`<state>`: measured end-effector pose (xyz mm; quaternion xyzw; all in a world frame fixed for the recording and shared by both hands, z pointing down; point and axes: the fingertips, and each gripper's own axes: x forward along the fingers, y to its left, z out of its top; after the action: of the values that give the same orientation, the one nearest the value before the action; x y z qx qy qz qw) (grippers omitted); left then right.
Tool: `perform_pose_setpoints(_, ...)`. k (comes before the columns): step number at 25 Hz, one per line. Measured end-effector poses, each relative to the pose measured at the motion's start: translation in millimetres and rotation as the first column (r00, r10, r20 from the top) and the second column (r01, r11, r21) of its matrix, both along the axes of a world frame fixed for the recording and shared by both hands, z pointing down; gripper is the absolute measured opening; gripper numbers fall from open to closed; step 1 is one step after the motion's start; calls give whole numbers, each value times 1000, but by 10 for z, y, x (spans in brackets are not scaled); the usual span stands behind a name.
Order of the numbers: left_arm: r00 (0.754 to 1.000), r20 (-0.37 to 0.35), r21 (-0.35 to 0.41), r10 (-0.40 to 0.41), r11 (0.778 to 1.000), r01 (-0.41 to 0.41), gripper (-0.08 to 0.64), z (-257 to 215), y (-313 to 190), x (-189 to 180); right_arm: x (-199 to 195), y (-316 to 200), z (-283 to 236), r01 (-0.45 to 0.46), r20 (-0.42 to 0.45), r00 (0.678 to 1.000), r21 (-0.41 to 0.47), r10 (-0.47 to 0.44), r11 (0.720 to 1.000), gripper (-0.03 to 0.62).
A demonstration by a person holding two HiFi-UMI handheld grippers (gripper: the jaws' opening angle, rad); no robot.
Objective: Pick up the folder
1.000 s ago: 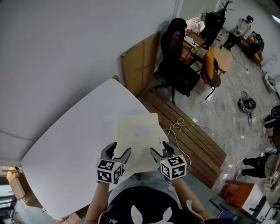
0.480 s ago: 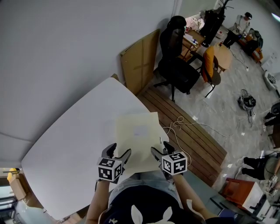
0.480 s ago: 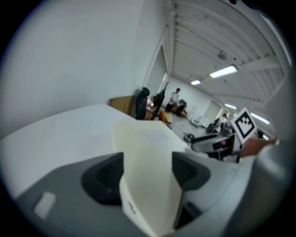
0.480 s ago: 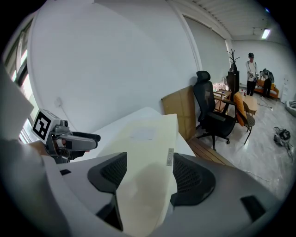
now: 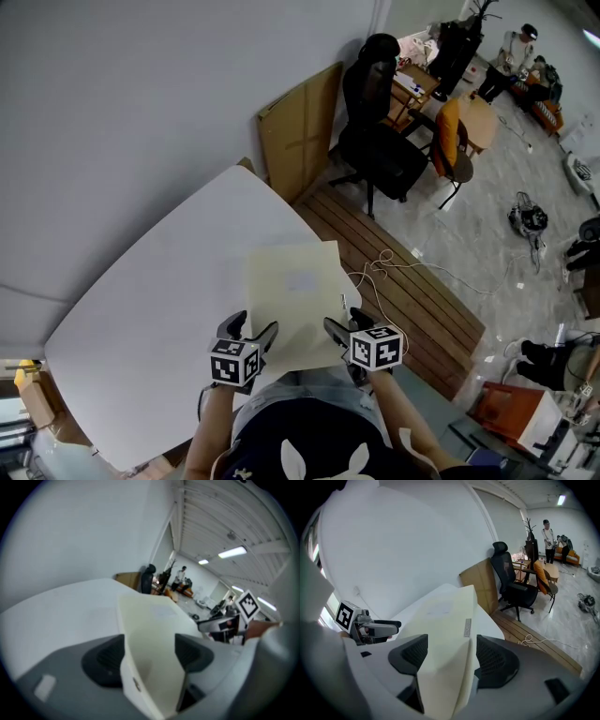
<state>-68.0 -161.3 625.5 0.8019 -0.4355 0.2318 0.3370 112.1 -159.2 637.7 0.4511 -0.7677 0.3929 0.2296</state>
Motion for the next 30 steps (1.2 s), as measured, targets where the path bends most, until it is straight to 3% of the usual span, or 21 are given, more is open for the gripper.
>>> perform_pose_setpoints(16, 995, -72, -103, -64, 993, 57, 321, 244, 86, -10, 38, 49, 214, -58, 59, 996, -69, 62, 996, 291)
perform_pose_setpoints(22, 996, -60, -113, -65, 992, 58, 321, 321, 113, 20, 34, 59, 264, -77, 96, 992, -95, 87, 992, 291)
perform_pose_setpoints(30, 996, -48, -135, -76, 988, 69, 325, 374, 118, 38, 55, 99, 345, -153, 184, 965, -194, 189, 969, 295)
